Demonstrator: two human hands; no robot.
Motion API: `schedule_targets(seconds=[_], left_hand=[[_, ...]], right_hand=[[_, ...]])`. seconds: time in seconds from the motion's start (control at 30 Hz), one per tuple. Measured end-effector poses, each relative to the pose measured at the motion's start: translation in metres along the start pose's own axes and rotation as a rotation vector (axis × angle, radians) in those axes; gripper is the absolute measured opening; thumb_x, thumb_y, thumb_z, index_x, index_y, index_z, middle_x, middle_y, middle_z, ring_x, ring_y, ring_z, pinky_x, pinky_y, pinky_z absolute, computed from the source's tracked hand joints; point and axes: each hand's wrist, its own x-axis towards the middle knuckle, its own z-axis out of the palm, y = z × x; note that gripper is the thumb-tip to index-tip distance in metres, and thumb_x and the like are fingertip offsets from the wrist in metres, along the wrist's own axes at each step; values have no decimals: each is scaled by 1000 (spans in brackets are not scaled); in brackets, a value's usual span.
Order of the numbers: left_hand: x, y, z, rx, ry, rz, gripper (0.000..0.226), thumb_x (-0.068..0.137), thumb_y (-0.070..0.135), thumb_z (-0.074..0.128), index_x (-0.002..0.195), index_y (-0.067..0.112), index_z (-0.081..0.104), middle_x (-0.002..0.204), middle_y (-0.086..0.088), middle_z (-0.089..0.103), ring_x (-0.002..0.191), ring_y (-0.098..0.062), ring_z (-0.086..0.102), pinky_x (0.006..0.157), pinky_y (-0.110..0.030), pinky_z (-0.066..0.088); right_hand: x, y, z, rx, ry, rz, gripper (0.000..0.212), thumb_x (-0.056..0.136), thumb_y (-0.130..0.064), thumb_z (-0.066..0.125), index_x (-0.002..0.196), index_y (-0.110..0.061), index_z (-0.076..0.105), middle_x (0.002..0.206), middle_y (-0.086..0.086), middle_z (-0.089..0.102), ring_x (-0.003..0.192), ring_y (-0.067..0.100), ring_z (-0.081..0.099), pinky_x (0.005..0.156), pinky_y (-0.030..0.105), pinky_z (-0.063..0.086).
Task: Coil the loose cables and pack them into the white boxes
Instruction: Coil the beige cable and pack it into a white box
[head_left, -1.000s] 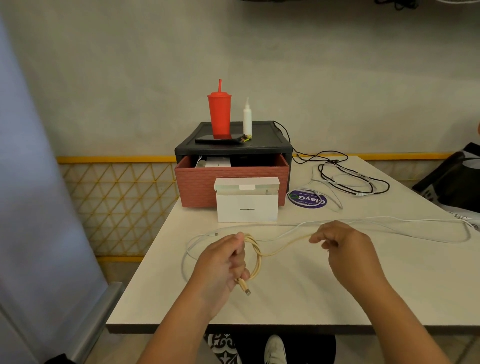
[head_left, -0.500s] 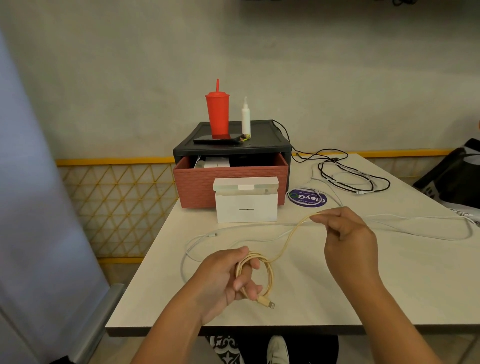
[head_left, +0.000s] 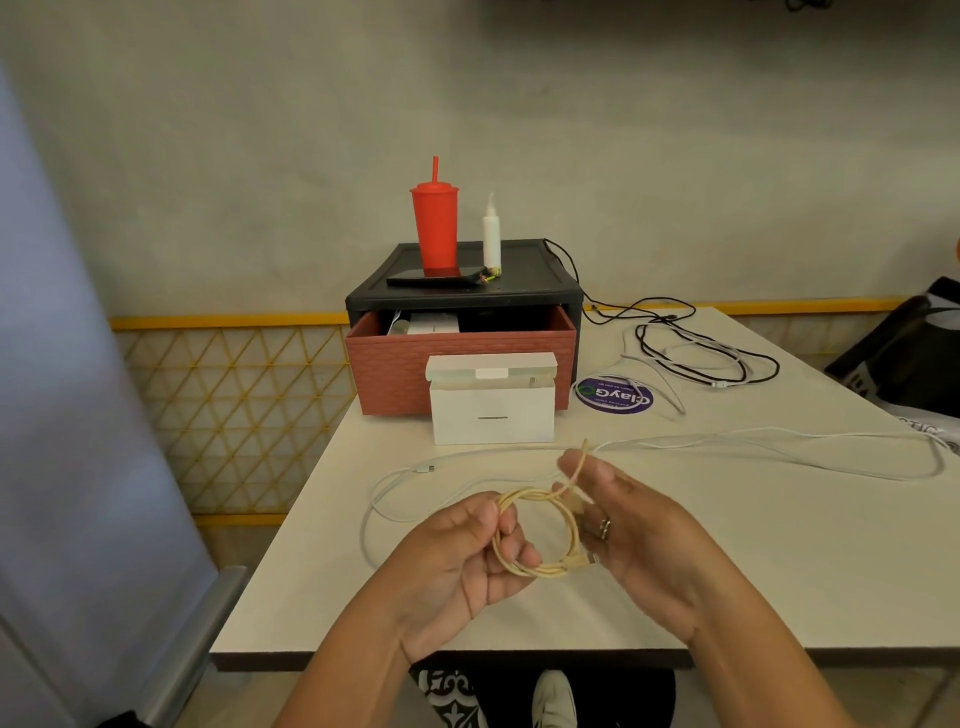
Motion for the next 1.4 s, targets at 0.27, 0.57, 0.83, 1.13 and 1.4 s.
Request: schedule_targets(seconds=[0.27, 0.57, 0.83, 1.13, 1.4], left_hand=[[0, 1, 0, 11, 38, 102, 32, 85, 27, 54, 59, 13, 64, 55, -2, 55, 60, -13, 63, 64, -28, 56], [1, -2, -5, 122, 67, 106, 24, 87, 28, 51, 76, 6, 51, 53, 2, 51, 60, -9, 59, 65, -24, 53], [7, -8, 0, 275, 107, 230, 31, 98, 18, 41, 70, 6, 51, 56, 4, 55, 64, -7, 60, 74, -22, 51], [11, -1, -3, 299, 214, 339, 34, 98, 5, 33, 70, 6, 52, 57, 4, 53, 65, -7, 60, 72, -20, 51], [14, -9, 2, 392, 157, 399, 23, 80, 24, 45, 66, 9, 56, 59, 7, 58, 70, -6, 60, 78, -22, 51]], right_hand=[[2, 8, 2, 272, -202, 96, 77, 39, -33, 91, 106, -2, 69, 105, 19, 65, 82, 19, 67, 71, 29, 55], [-1, 14, 10, 298, -60, 30, 60, 40, -3, 88, 96, 4, 66, 92, 21, 69, 67, 21, 67, 60, 28, 57], [-3, 17, 29, -198, 102, -19, 29, 74, 1, 70, 94, -8, 51, 70, 10, 67, 62, 15, 62, 59, 23, 47], [-6, 17, 30, -679, 327, -193, 14, 77, -3, 63, 73, -13, 54, 76, -1, 60, 58, 16, 60, 68, 37, 55], [-4, 22, 42, -472, 311, -198, 19, 82, -15, 66, 69, -7, 54, 67, 4, 64, 62, 15, 64, 64, 29, 57]])
